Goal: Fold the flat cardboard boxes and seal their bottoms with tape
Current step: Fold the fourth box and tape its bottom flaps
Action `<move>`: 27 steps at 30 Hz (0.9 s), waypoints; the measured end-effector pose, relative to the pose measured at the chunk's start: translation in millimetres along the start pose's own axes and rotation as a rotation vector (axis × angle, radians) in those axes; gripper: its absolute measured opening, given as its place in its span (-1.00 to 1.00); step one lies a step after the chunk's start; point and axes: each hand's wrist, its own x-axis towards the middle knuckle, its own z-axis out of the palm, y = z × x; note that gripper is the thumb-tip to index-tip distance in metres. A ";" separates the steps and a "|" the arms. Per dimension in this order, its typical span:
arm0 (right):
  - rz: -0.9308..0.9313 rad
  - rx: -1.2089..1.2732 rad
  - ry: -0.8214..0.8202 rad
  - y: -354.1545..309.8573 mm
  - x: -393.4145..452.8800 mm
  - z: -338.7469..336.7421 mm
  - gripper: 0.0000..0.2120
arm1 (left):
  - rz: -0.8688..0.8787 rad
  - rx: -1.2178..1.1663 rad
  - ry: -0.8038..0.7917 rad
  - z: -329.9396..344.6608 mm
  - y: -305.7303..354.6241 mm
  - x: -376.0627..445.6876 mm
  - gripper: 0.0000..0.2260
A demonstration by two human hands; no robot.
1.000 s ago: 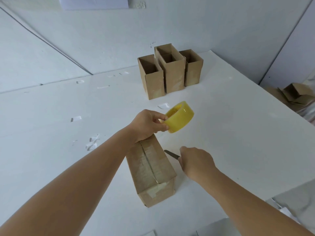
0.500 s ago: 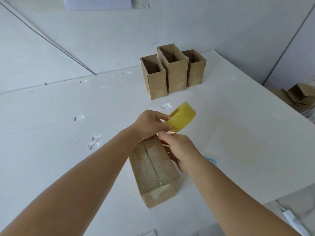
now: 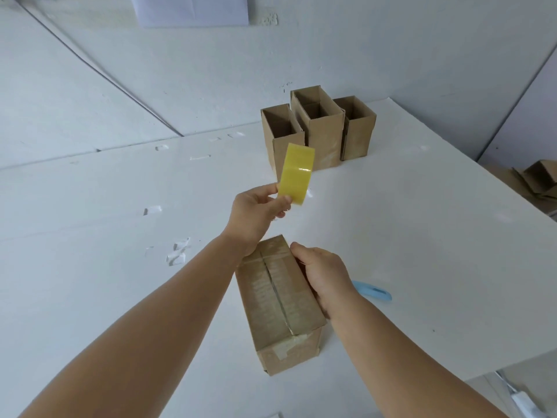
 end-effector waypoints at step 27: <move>-0.133 -0.394 -0.371 9.1 -14.6 -7.9 -0.38 | 0.039 -0.213 0.403 -14.9 -34.4 -68.9 -0.83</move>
